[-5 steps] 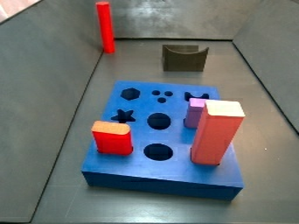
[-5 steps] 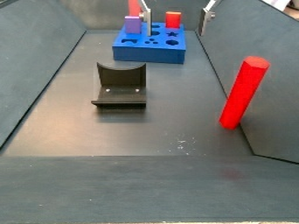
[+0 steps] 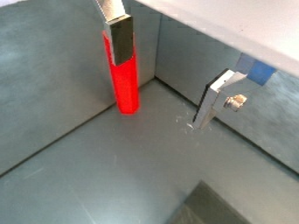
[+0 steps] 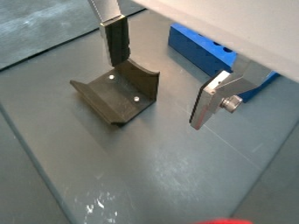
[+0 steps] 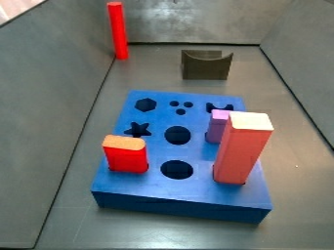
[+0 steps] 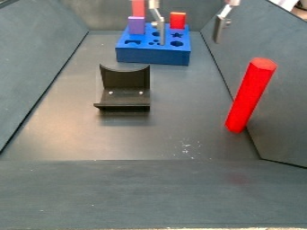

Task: Pick up the hexagon object. Move up. Move to above the board. Insert the hexagon object.
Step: Pick up the hexagon object.

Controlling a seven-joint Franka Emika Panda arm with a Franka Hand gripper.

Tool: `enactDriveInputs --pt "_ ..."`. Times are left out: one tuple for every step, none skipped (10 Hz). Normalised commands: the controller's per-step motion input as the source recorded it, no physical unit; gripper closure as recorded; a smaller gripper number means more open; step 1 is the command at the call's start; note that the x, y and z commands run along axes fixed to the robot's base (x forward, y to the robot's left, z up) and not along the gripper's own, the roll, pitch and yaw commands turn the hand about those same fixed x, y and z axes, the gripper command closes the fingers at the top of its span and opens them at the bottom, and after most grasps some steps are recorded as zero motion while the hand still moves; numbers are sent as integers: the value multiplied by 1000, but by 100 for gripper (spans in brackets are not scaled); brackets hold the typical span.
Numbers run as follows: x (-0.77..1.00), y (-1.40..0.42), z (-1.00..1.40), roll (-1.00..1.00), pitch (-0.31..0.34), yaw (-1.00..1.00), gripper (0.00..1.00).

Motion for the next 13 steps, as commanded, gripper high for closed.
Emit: enactDriveInputs --pt "-1000 40 131 0 -114 17 0" --pt "-1000 91 14 27 -120 0 0" --pt "-1000 137 0 9 -129 0 0" --pt "-1000 157 -9 11 -130 0 0" --pt "-1000 169 -26 7 -129 0 0" --pt "-1000 197 -37 0 -130 0 0" --pt "-1000 277 -157 1 -123 0 0" --pt "-929 334 -229 143 -51 0 0" --pt "-840 343 -251 166 -39 0 0" --pt "-649 263 -266 180 -41 26 0" --pt "-643 177 -203 151 -44 71 0" --pt "-551 146 -157 97 -47 134 0" --pt "-386 189 -277 130 -61 220 0"
